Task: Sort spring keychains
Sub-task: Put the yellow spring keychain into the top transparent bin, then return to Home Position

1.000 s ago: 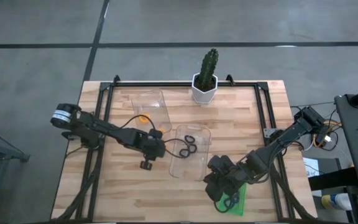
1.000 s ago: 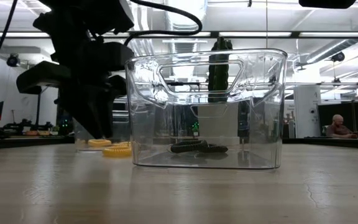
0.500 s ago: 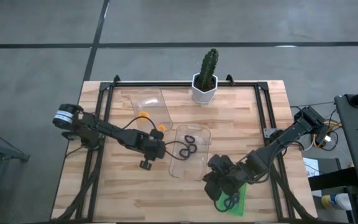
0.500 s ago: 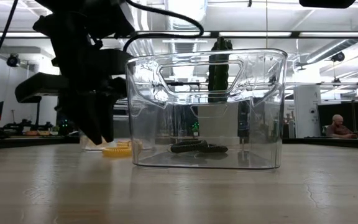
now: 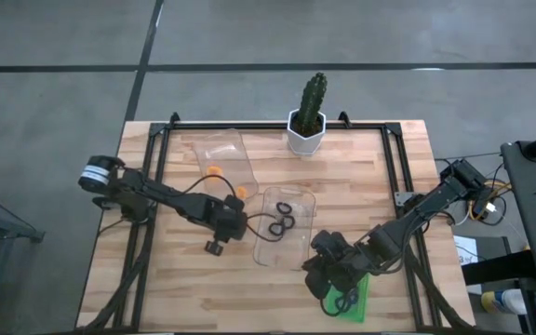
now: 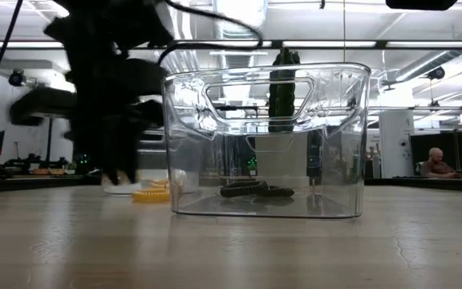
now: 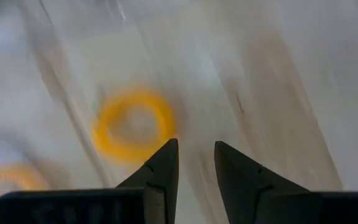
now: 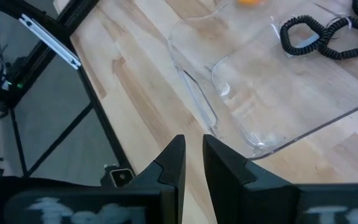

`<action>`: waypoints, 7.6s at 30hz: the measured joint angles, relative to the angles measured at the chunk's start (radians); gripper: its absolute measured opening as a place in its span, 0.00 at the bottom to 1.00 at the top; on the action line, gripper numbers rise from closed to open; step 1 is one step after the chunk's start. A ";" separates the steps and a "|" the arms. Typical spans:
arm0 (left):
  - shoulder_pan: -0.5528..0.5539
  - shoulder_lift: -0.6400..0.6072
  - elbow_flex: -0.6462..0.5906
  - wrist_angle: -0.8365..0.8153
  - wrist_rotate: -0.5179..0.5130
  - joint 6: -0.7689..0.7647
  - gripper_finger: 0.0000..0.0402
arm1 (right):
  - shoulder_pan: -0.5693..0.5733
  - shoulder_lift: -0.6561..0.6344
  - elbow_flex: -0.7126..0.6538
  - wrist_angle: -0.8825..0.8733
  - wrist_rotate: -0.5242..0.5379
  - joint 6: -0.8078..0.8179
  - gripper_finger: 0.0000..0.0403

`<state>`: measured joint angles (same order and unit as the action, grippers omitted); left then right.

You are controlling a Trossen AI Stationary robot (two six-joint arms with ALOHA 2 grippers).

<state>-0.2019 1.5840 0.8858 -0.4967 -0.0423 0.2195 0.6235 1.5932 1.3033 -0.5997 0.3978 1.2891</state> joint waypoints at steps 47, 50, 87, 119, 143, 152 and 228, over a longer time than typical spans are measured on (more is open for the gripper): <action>-0.007 0.053 0.067 -0.122 -0.210 -0.096 0.24 | 0.001 0.002 0.000 0.015 0.010 -0.007 0.13; -0.015 0.025 0.082 -0.100 -0.171 -0.093 0.24 | 0.001 0.012 -0.001 0.015 0.017 -0.008 0.13; -0.002 0.097 0.029 0.045 -0.051 -0.143 0.15 | 0.003 0.040 0.000 0.087 0.010 -0.006 0.13; 0.299 -0.399 0.120 -0.267 -0.117 -0.236 0.00 | -0.042 0.037 0.000 0.091 -0.005 -0.112 0.13; 0.599 -0.597 0.109 -0.128 0.214 -0.452 0.30 | -0.219 -0.068 0.001 0.142 0.035 -0.432 0.13; 0.549 -0.844 -0.035 0.089 0.375 -0.618 0.30 | -0.301 -0.168 -0.058 0.142 0.073 -0.694 0.13; 0.490 -1.273 -0.878 1.004 0.210 -0.458 0.30 | -0.341 -1.444 -1.294 0.804 0.074 -1.136 0.13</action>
<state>0.2882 0.3113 0.0078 0.5069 0.1681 -0.2380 0.2829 0.1491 0.0090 0.2044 0.4720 0.1532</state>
